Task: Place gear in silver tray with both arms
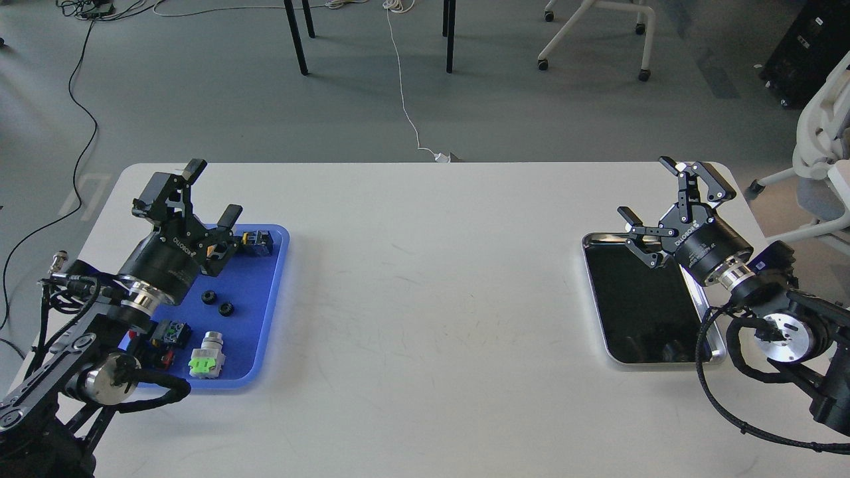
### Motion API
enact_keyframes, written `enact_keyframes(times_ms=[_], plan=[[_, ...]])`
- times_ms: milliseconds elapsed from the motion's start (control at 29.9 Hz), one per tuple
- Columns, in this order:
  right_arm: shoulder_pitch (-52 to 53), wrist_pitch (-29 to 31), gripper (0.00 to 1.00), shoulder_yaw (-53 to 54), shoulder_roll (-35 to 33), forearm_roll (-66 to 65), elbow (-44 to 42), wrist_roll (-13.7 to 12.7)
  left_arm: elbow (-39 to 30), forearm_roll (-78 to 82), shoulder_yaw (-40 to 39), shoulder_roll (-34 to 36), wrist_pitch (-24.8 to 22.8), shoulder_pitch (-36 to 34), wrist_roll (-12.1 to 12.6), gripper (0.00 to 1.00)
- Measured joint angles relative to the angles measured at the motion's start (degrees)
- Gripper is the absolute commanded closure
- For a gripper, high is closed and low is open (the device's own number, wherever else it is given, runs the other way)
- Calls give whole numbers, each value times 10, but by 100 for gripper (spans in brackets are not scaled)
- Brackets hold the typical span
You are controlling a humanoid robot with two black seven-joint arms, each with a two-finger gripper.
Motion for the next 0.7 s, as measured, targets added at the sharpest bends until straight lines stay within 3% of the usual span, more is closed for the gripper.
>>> enact_keyframes(times_ms=[434, 702], plan=[[0, 0, 1, 0, 0, 0, 0, 0, 4, -3, 1, 1, 5, -8, -4, 2], [2, 0, 1, -1, 0, 0, 1, 0, 8, 10, 11, 39, 2, -27, -3, 2]])
